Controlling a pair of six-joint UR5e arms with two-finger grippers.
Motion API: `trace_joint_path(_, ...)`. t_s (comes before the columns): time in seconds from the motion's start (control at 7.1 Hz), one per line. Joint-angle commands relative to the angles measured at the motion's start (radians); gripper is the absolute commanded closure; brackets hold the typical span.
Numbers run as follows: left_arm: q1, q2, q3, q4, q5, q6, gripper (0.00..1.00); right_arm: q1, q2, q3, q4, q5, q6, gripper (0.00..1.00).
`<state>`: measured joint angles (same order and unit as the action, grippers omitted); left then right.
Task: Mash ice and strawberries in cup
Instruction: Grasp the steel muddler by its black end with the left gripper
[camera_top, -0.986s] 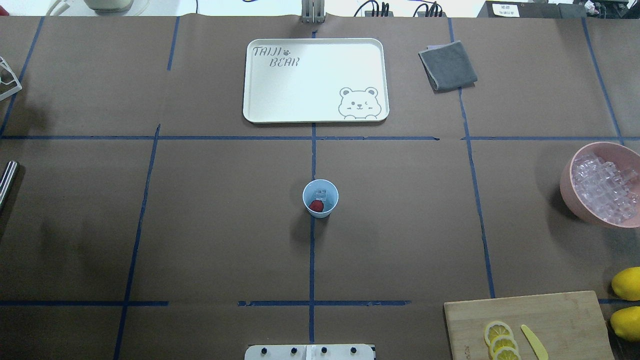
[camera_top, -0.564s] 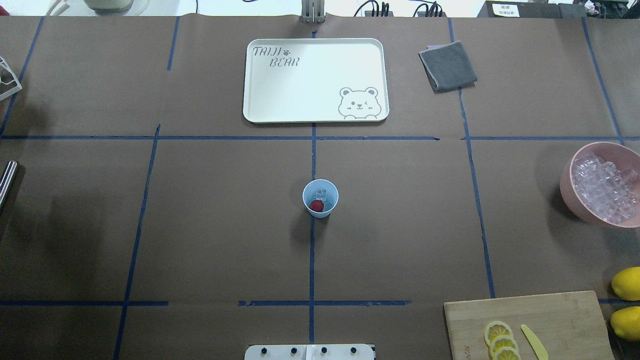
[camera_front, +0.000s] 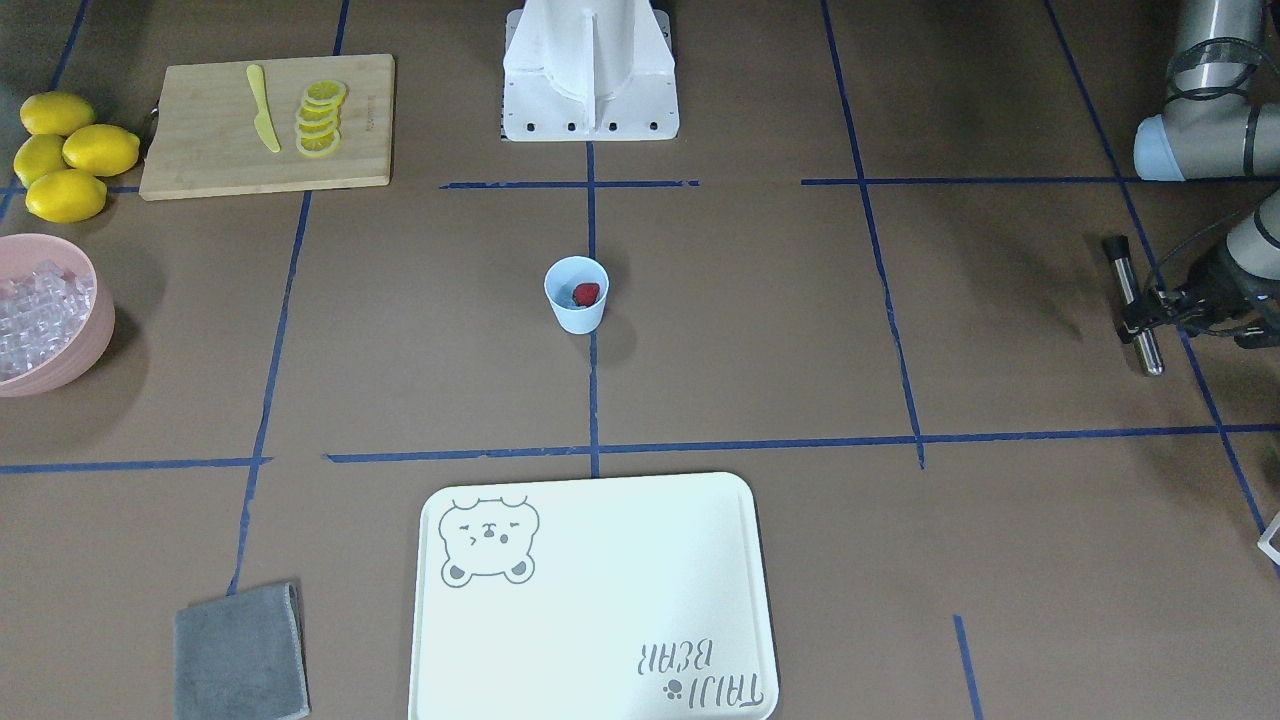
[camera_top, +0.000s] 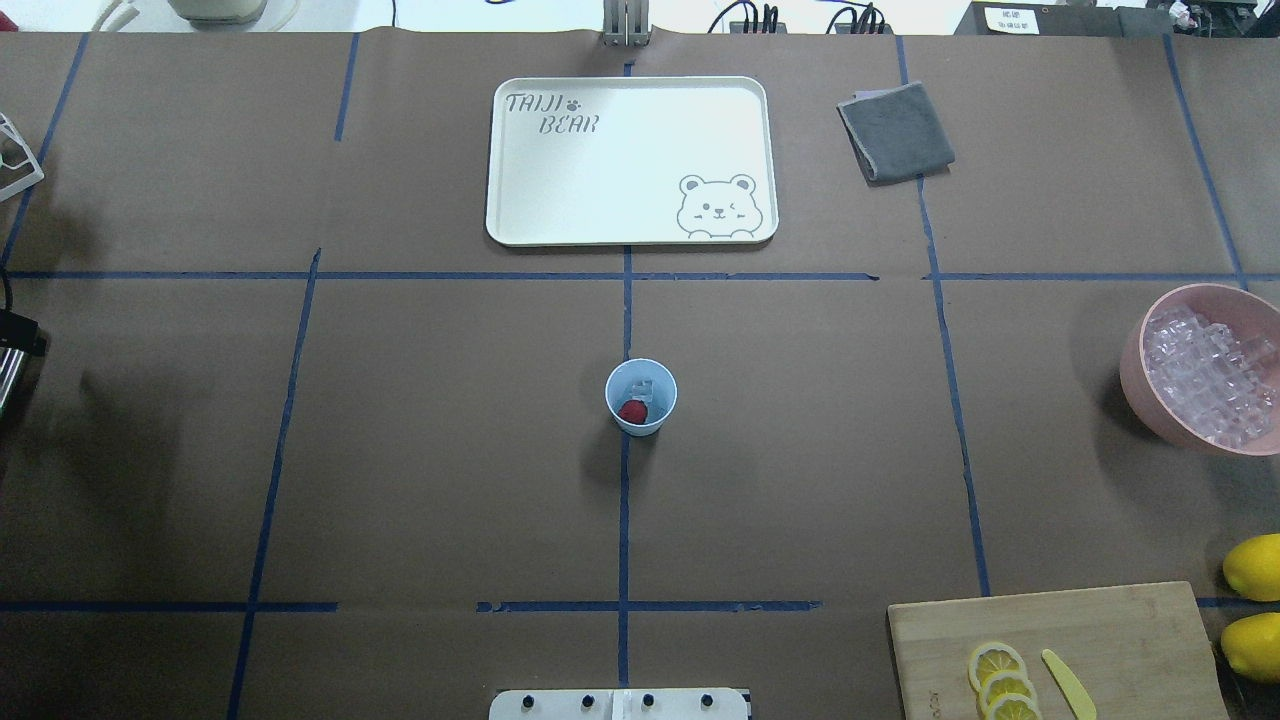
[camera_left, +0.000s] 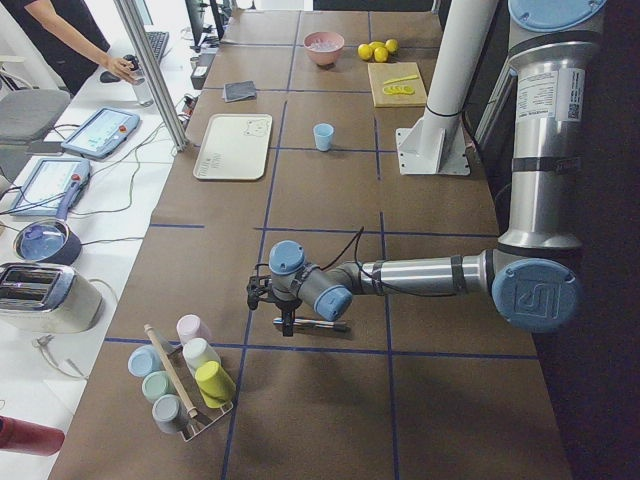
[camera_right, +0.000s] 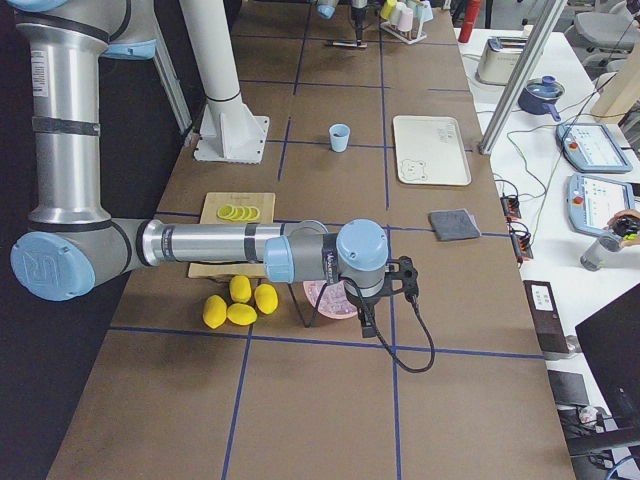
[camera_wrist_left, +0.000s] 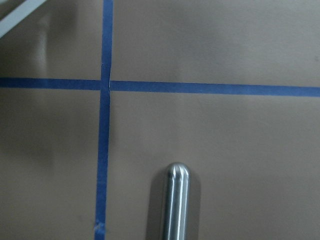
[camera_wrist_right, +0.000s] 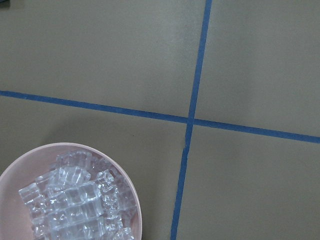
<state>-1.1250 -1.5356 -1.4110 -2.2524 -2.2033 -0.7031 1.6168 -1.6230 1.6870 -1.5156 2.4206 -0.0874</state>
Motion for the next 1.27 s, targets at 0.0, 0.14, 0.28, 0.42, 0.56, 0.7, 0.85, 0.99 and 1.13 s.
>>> trace_joint_path(0.0, 0.011, 0.011, 0.023, -0.044, 0.004, -0.001, 0.00, 0.000, 0.000, -0.001, 0.000, 0.000, 0.000, 0.00)
trace_joint_path(0.14, 0.017, 0.011, 0.032, -0.056, 0.004, -0.001, 0.00, 0.000, 0.000, -0.001, 0.000, -0.002, 0.000, 0.00)
trace_joint_path(0.28, 0.019, 0.011, 0.035, -0.056, 0.004, -0.001, 0.00, 0.000, 0.000, -0.001, 0.000, -0.002, 0.000, 0.00)
trace_joint_path(0.42, 0.022, 0.011, 0.040, -0.056, 0.004, 0.000, 0.00, 0.000, 0.000, -0.001, 0.000, 0.000, -0.002, 0.00)
trace_joint_path(0.56, 0.030, 0.011, 0.044, -0.058, 0.004, 0.001, 0.00, 0.000, 0.000, -0.001, 0.000, -0.002, -0.002, 0.00)
trace_joint_path(0.7, 0.040, 0.011, 0.044, -0.058, 0.004, -0.004, 0.00, 0.000, 0.000, -0.001, 0.000, -0.002, -0.002, 0.00)
trace_joint_path(0.85, 0.042, 0.011, 0.043, -0.058, 0.002, -0.006, 0.05, 0.000, 0.000, -0.001, 0.000, -0.003, -0.002, 0.00)
trace_joint_path(0.99, 0.041, 0.012, 0.044, -0.071, 0.004, -0.004, 0.27, 0.000, 0.000, -0.001, 0.000, -0.002, -0.002, 0.01)
trace_joint_path(1.13, 0.040, 0.014, 0.046, -0.099, 0.002, -0.001, 0.51, 0.000, 0.002, -0.001, 0.000, -0.002, -0.002, 0.00)
